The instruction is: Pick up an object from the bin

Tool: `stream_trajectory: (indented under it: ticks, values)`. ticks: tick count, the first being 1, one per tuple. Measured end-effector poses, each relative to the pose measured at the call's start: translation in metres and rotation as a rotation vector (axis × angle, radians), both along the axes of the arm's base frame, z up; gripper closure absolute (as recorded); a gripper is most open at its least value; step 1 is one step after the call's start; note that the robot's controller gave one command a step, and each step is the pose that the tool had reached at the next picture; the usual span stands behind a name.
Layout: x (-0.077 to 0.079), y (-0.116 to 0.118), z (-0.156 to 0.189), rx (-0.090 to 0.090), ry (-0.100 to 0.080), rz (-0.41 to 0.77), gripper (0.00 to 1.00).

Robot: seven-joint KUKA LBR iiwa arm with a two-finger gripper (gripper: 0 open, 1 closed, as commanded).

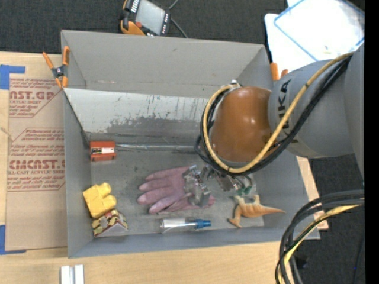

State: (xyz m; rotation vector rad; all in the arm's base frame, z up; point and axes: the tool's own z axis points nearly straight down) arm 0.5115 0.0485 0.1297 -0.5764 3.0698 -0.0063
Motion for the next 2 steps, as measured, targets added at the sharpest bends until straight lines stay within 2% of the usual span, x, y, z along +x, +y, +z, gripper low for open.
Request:
stream_trajectory:
  ticks: [1,2]
  values:
    - [-0.009,0.004,0.090,0.002,0.007,-0.050,1.00]
    - [-0.006,-0.001,0.129,0.000,0.008,0.007,1.00]
